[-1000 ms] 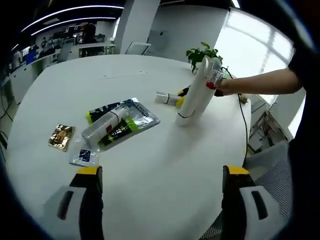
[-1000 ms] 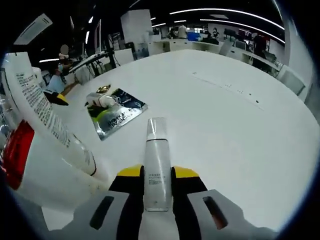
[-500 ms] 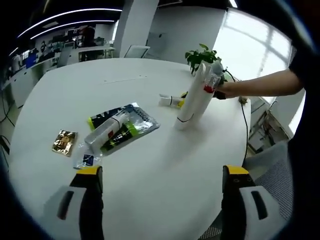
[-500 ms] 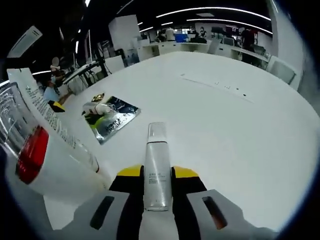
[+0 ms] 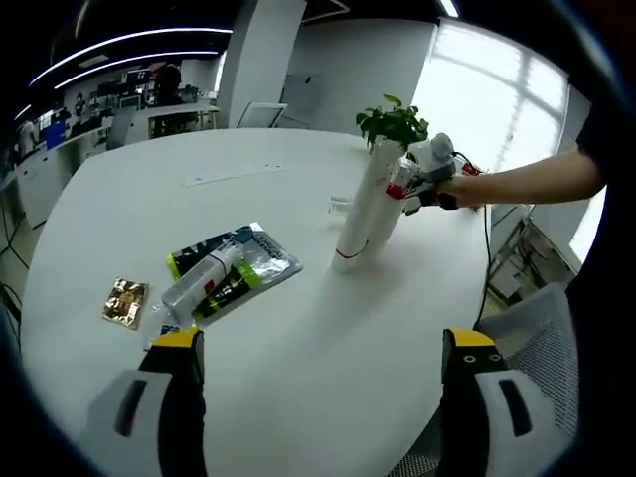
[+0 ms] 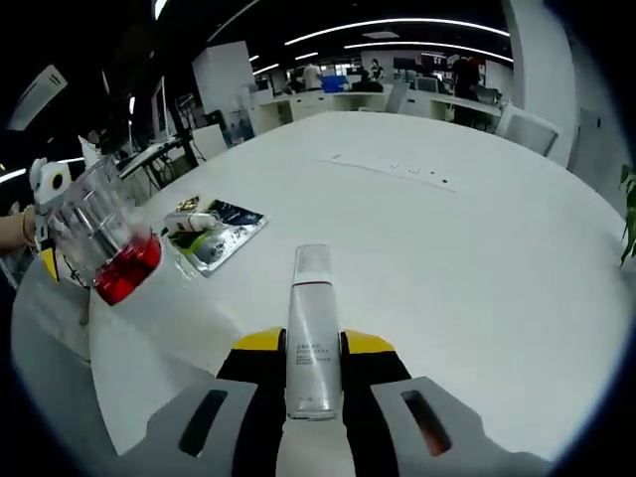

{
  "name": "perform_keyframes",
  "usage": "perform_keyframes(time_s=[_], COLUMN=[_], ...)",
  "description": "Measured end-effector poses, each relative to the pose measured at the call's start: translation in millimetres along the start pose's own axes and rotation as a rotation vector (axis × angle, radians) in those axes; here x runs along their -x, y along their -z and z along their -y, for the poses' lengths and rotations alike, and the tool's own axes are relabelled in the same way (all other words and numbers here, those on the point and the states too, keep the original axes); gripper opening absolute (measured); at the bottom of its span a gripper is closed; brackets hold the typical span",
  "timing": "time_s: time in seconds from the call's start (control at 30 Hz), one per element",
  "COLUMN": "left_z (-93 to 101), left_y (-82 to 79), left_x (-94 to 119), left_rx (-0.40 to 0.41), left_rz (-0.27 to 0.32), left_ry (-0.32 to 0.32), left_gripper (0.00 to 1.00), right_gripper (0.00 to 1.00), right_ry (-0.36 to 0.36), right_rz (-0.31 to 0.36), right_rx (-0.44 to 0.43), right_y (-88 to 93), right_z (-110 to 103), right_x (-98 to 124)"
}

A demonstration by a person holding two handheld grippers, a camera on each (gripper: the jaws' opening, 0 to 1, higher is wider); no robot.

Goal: Arrange the skincare products in the storage area until every visible bottle or jar stands upright without overlapping.

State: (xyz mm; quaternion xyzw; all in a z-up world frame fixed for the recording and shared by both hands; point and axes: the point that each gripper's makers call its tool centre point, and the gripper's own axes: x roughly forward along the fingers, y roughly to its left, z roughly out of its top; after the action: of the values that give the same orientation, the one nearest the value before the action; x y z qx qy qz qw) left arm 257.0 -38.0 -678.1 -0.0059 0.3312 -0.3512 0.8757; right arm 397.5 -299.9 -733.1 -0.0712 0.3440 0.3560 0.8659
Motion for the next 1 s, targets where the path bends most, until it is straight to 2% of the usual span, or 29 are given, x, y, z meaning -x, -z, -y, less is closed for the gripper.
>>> perform_keyframes(time_s=[0.33,0.6,1.0], left_z=[13.7,30.6,48.0], left_y=[-8.6,-16.0,-24.6], left_x=[5,8,19], left_rx=[-0.022,-0.028,-0.007], left_rz=[0.015,0.039,0.082], left_ry=[0.021,0.044,0.063], left_gripper=[0.93,0.92,0.91], right_gripper=[0.2,0.2,0.2], right_ry=[0.057,0.081,0.106], right_rz=[0.039,0.066,0.152], right_rx=[-0.057,-0.099,-0.179], right_y=[14.6,23.2,41.1], right_z=[-9,-15,-49], right_x=[36,56,93])
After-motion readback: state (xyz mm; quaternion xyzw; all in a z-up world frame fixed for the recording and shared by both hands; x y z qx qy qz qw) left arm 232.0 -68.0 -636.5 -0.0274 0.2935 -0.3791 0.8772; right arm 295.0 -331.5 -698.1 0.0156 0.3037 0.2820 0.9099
